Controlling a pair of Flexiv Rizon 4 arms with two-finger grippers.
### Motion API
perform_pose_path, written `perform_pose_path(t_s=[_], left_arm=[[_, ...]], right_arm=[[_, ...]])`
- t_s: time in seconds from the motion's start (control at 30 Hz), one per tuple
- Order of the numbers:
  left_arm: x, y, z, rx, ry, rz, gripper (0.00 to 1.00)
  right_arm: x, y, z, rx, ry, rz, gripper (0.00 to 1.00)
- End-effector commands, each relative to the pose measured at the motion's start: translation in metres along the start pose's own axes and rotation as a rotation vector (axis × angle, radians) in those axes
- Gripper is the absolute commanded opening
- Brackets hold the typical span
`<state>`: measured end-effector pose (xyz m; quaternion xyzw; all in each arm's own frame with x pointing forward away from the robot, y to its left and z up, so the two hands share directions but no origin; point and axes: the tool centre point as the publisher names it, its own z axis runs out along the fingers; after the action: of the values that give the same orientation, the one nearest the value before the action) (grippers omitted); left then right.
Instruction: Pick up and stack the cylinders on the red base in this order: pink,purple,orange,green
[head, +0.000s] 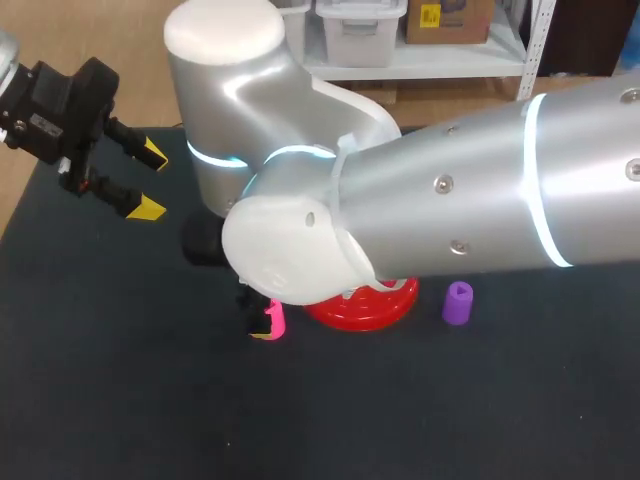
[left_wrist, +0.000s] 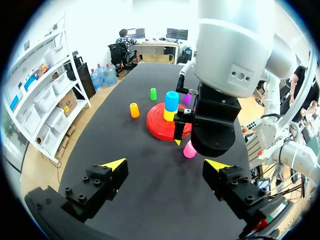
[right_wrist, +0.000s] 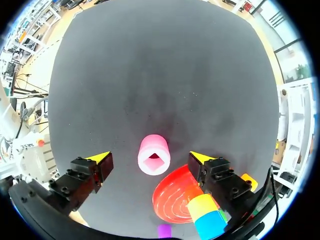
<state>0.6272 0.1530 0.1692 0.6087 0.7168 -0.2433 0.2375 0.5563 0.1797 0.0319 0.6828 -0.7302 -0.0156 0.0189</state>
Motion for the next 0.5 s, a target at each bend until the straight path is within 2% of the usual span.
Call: perform_pose_path(t_s=[0.03, 0.23, 0.27, 0.3, 0.33, 0.43, 0.47, 0.5], left_arm=[[0.0009, -0.0003, 0.0002, -0.002, -0.002, 0.002, 1.0], [0.0009, -0.0003, 0.0002, -0.002, -0.002, 0.002, 1.0], [0.0009, -0.0003, 0.0002, -0.002, -0.002, 0.002, 1.0], [0.0009, -0.0003, 0.0002, -0.002, -0.002, 0.002, 1.0], [0.0009, -0.0003, 0.0002, -0.002, -0.002, 0.002, 1.0], [0.0009, -0.0003, 0.0002, -0.002, -0.002, 0.002, 1.0], [0.0009, -0.0003, 0.0002, -0.002, -0.002, 0.002, 1.0], [0.0009, -0.0003, 0.0002, -0.002, -0.002, 0.002, 1.0]], right_arm=[[0.0013, 0.0021, 0.0029, 0.009, 0.001, 0.002, 1.0], [0.0019, 0.0011, 0.0058, 0.008, 0.0, 0.015, 1.0], [0.0019, 0.0009, 0.0057, 0.007, -0.001, 0.016, 0.91], [0.0019, 0.0009, 0.0057, 0.007, -0.002, 0.017, 0.76], [0.0019, 0.0008, 0.0057, 0.007, -0.003, 0.018, 0.5], [0.0019, 0.0008, 0.0055, 0.007, -0.004, 0.017, 0.26], [0.0019, 0.0009, 0.0054, 0.007, -0.005, 0.017, 0.0], [0.0019, 0.001, 0.0053, 0.007, -0.005, 0.016, 0.0]])
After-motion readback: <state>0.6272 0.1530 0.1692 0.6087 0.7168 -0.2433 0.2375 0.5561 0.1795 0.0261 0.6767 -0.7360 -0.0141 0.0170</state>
